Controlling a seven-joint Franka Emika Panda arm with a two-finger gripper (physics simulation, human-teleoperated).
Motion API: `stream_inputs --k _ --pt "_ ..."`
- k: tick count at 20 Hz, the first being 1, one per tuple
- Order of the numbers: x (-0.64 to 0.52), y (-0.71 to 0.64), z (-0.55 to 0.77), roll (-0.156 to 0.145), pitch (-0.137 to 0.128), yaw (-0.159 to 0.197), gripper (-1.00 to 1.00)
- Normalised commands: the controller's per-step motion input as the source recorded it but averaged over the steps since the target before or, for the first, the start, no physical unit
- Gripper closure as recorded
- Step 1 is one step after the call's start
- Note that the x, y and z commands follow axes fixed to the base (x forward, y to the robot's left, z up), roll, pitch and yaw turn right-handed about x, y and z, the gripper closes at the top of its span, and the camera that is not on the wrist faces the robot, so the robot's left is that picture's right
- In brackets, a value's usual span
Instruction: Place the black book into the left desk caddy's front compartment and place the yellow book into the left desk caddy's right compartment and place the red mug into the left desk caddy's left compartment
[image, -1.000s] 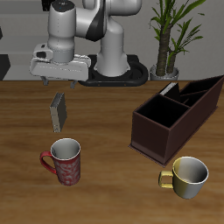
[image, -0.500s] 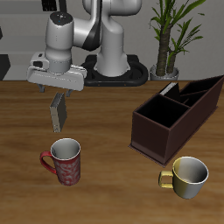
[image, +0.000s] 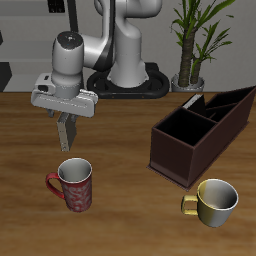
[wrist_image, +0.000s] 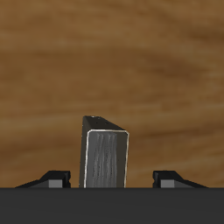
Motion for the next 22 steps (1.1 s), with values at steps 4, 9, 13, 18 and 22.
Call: stream_inputs --k 4,9,13,18,22 --pt "0.04 -0.09 -0.15 -0.014 0.003 -0.073 1.00" --pt "0.03 0.17 -0.01 0.031 -0.005 -0.030 1.00" --pt "-0.17 0.24 0.42 -0.013 -0.042 -0.021 1.00" --pt "-0.09 0.27 0.52 -0.074 -0.013 -0.076 1.00" --pt "0.06 0.38 0.65 -0.064 -0.003 -0.065 1.00"
